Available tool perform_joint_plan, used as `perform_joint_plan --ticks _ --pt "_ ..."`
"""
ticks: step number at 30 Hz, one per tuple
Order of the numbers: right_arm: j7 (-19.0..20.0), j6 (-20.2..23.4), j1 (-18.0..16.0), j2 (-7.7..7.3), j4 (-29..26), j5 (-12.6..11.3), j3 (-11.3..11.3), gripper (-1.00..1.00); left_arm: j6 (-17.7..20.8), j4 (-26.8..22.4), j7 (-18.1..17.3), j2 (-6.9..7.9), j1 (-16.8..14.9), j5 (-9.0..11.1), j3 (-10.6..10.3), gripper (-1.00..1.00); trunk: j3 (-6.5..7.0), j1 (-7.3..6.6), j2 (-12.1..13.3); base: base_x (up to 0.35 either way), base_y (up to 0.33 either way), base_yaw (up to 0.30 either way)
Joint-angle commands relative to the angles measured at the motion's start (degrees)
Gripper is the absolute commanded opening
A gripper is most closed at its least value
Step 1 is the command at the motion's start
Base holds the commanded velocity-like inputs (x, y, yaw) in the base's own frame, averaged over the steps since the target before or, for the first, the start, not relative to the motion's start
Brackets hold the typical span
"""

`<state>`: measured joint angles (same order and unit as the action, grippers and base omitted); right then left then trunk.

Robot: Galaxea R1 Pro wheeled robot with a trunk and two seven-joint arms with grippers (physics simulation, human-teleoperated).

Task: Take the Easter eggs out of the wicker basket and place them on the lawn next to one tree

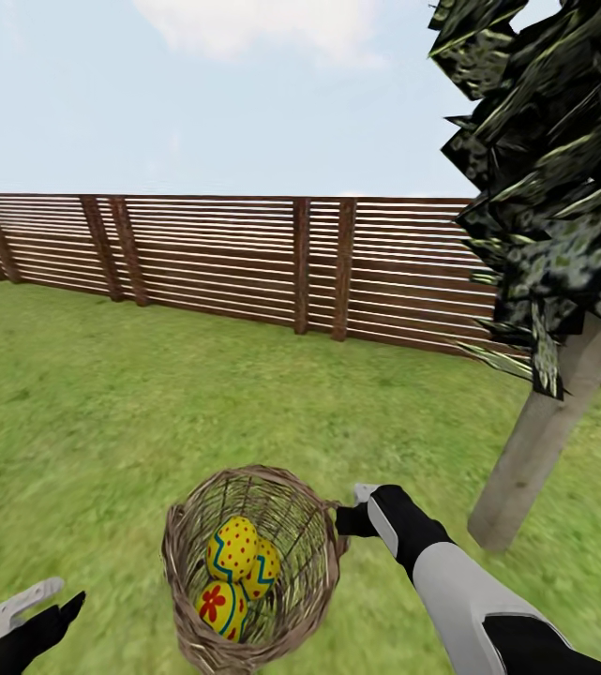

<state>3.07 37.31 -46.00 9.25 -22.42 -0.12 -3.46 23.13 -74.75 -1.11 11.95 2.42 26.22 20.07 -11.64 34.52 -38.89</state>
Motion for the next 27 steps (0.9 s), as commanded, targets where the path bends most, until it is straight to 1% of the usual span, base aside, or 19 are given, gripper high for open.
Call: perform_joint_plan --ticks 1,5,8,13,19,27 --pt "0.1 0.3 0.0 0.07 -0.1 -0.8 -0.5 -1.00 0.3 -0.1 -0.1 0.00 0.0 0.3 0.1 1.00 -0.07 0.05 -0.1 0.334 0.150 -0.276" --pt "0.1 0.3 0.0 0.07 -0.1 -0.8 -0.5 -1.00 0.3 -0.1 -0.1 0.00 0.0 0.3 0.1 1.00 -0.07 0.05 -0.1 0.334 0.150 -0.229" --pt "0.1 0.3 0.0 0.07 -0.1 -0.8 -0.5 -1.00 0.3 -0.2 -0.1 0.00 0.0 0.3 0.1 1.00 -0.07 0.05 -0.1 0.334 0.150 -0.062" --pt "0.1 0.3 0.0 0.08 -0.1 -0.8 -0.5 -1.00 0.3 -0.2 -0.1 0.00 0.0 0.3 0.1 1.00 -0.07 0.05 -0.1 0.334 0.150 -0.003" --pt "0.1 0.3 0.0 0.15 -0.1 -0.8 -0.5 -1.00 0.3 -0.2 -0.1 0.00 0.0 0.3 0.1 1.00 -0.09 0.05 -0.1 0.334 0.150 0.087" --pt "0.1 0.3 0.0 0.11 -0.1 -0.8 -0.5 -1.00 0.3 -0.6 -0.1 0.00 0.0 0.3 0.1 1.00 -0.09 0.05 -0.1 0.301 0.120 0.004"
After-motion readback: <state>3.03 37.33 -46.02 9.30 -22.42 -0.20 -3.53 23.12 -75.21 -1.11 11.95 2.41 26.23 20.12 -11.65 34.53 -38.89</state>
